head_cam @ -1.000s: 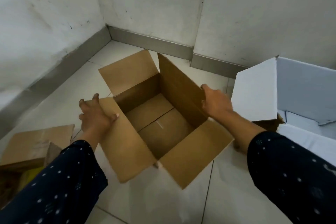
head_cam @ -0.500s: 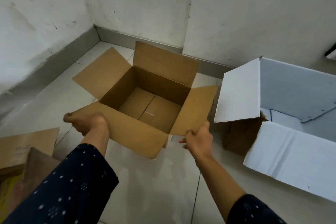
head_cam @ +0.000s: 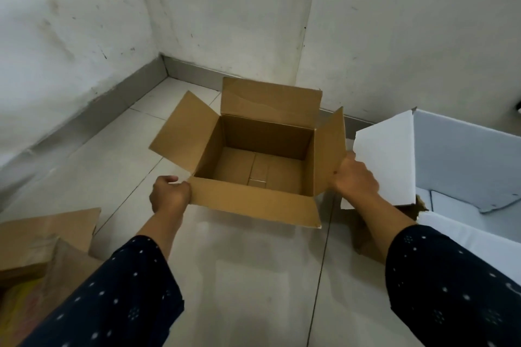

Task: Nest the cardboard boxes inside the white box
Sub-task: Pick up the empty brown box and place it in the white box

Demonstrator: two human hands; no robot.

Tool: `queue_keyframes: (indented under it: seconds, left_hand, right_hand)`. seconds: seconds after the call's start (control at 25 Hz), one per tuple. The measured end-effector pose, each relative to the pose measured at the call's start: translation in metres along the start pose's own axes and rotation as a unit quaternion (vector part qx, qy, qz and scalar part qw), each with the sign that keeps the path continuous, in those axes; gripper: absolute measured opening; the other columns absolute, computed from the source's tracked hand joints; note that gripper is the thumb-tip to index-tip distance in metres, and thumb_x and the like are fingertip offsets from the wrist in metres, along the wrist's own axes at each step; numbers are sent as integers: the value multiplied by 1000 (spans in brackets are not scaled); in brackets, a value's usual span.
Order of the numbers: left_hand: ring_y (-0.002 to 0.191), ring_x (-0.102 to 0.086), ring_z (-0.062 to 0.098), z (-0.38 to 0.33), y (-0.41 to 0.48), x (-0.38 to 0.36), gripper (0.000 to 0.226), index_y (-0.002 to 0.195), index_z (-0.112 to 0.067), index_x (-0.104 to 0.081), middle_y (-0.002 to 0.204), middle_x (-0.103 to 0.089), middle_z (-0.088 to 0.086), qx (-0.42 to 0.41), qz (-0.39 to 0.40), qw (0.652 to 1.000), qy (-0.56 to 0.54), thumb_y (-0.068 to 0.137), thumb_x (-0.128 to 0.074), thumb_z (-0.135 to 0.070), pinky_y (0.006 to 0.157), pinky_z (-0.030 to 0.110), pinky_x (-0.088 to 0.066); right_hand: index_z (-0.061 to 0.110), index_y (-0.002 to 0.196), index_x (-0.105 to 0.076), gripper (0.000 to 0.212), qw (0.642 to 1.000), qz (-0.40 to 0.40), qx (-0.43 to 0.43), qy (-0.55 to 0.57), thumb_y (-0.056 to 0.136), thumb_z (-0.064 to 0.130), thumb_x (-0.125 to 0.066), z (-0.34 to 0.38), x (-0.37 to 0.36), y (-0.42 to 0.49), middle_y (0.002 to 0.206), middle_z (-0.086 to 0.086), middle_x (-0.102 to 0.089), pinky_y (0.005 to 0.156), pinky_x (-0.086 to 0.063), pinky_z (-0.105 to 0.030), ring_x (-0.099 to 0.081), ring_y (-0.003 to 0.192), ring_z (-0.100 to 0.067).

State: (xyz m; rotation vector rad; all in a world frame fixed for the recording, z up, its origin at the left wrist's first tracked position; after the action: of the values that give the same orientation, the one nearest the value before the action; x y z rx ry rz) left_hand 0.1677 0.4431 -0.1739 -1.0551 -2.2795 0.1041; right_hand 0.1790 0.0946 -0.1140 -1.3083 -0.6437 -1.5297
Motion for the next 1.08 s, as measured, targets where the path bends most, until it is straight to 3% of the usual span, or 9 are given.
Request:
queue_keyframes:
  seconds: [0.12,0.24,0.36,0.52,0.6,0.68,0.8,0.96,1.08]
  left_hand:
    - [99,-60,26,-5,-4,26,36,116,-17,-51,115,-64,8,-123,7,990,66,86,-64,-30,75,34,-44]
    - [100,-61,25,-1,-5,77,32,115,-17,-51,112,-64,4,-231,-25,964,126,86,-60,-29,75,31,-40]
    - [101,-59,23,18,-9,148,30,115,-19,-50,111,-63,1,-268,-59,950,150,86,-56,-25,78,34,-45]
    - [108,-53,26,63,-8,248,33,119,-20,-49,116,-60,2,-277,-117,932,205,87,-52,-25,79,40,-47]
    - [113,-48,31,99,-3,304,36,121,-17,-50,121,-58,7,-253,-155,920,255,85,-52,-24,86,43,-46]
    - [115,-44,39,135,3,353,42,122,-14,-51,125,-54,15,-201,-201,895,345,82,-56,-26,92,47,-42]
    - [120,-38,47,189,18,406,61,131,-12,-41,136,-40,22,-33,-203,893,401,78,-61,-34,96,51,-38]
    - [132,-28,46,258,40,428,87,146,-14,-11,150,-24,21,178,-141,928,295,81,-58,-46,108,56,-27]
    - [104,-54,38,281,59,417,76,133,-5,-32,127,-52,23,197,-101,947,233,77,-69,-40,92,48,-45]
  right_hand:
    - [10,140,-34,64,990,-95,52,-90,88,35,-61,13,16,-15,140,-17,-44,92,-44,-46,-44,124,-38]
    - [14,138,-39,58,967,-150,201,-29,87,31,-62,63,16,-53,139,-15,-44,93,-45,-44,-46,123,-34]
    - [24,135,-45,48,947,-56,308,72,90,29,-60,133,-14,-114,122,-3,-58,80,-50,-34,-58,106,-21]
    - [23,121,-56,34,930,110,334,106,91,38,-54,210,-79,-193,108,-5,-67,88,-52,-42,-63,100,-25]
    - [21,108,-63,35,920,163,341,104,89,49,-54,241,-112,-234,100,-6,-70,85,-53,-39,-67,94,-27]
    - [16,91,-67,49,910,224,338,87,83,62,-52,263,-143,-271,82,-6,-74,76,-59,-40,-73,73,-24]
    - [16,78,-61,64,899,290,325,47,71,78,-51,280,-179,-310,61,-2,-71,51,-59,-29,-69,45,-14]
    - [15,105,-43,47,890,326,315,45,76,44,-66,293,-208,-321,82,-5,-68,46,-59,-30,-71,51,-17]
    - [16,115,-38,46,906,255,337,4,84,39,-63,302,-210,-298,88,0,-55,51,-52,-33,-62,69,-19]
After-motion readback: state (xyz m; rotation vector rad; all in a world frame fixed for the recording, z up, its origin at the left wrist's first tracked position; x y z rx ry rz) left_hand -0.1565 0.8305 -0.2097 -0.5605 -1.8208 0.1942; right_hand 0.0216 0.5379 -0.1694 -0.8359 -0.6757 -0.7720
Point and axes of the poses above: each hand's wrist, its own y-axis towards the middle knuckle, its own x-axis out of the back of the hand, z = x × y, the point moved 2 cm from there along y, towards the middle knuckle
